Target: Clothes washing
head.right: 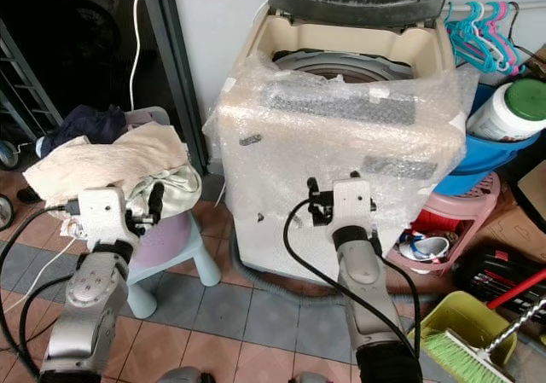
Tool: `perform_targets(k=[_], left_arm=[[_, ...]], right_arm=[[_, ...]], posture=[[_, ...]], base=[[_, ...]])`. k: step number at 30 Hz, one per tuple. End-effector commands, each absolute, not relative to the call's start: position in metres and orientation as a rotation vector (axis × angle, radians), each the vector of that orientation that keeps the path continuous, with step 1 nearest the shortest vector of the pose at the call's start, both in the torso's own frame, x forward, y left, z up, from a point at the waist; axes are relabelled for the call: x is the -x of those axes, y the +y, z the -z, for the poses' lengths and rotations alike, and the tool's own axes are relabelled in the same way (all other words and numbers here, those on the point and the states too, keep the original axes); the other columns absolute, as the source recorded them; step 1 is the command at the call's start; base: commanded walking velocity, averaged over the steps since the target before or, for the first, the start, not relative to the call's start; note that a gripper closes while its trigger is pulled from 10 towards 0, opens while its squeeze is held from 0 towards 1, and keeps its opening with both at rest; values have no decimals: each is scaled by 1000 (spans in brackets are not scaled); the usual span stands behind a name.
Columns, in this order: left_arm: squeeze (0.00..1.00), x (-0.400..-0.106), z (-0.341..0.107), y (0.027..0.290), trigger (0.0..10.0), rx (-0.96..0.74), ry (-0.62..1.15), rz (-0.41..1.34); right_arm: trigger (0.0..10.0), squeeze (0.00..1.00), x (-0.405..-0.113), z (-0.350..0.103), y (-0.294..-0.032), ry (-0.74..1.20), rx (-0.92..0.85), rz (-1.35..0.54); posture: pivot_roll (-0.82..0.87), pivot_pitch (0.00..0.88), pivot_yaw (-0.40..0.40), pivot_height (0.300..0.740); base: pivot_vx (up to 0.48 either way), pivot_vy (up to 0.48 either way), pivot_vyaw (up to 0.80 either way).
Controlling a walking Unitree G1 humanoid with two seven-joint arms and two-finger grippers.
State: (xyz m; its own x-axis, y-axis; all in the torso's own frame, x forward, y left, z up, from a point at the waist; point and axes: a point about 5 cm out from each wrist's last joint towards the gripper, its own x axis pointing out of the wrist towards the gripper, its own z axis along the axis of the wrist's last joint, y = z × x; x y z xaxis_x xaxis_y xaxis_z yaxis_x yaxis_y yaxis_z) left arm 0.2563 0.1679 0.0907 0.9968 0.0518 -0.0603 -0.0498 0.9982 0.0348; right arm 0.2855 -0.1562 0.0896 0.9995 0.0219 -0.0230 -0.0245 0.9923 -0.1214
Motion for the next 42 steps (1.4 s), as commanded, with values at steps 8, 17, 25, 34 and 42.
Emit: perform_targets(k=[8, 17, 25, 34, 42], left_arm=[[0, -244, -76, 182, 10000, -81, 107, -32], [0, -244, -79, 174, 10000, -169, 96, 15], [0, -244, -83, 175, 10000, -151, 81, -9], [0, -241, -85, 177, 10000, -140, 81, -35], [0, -243, -87, 176, 10000, -134, 81, -32]], right_arm=[[10000, 0, -276, -82, -159, 38, 58, 5], [10000, 0, -273, -76, -162, 96, 135, 35], [10000, 0, -273, -83, -157, 61, 123, -22], [10000, 0, -271, -85, -153, 45, 120, -77], [10000, 0, -273, -85, -151, 50, 103, -89]], posture=[[-35, 0, 71, 740], [-27, 0, 56, 740], [-21, 0, 51, 740], [-26, 0, 44, 740], [-23, 0, 50, 740]], base=[[0, 0, 0], [0, 0, 0], [0, 0, 480], [0, 0, 781], [0, 0, 788]])
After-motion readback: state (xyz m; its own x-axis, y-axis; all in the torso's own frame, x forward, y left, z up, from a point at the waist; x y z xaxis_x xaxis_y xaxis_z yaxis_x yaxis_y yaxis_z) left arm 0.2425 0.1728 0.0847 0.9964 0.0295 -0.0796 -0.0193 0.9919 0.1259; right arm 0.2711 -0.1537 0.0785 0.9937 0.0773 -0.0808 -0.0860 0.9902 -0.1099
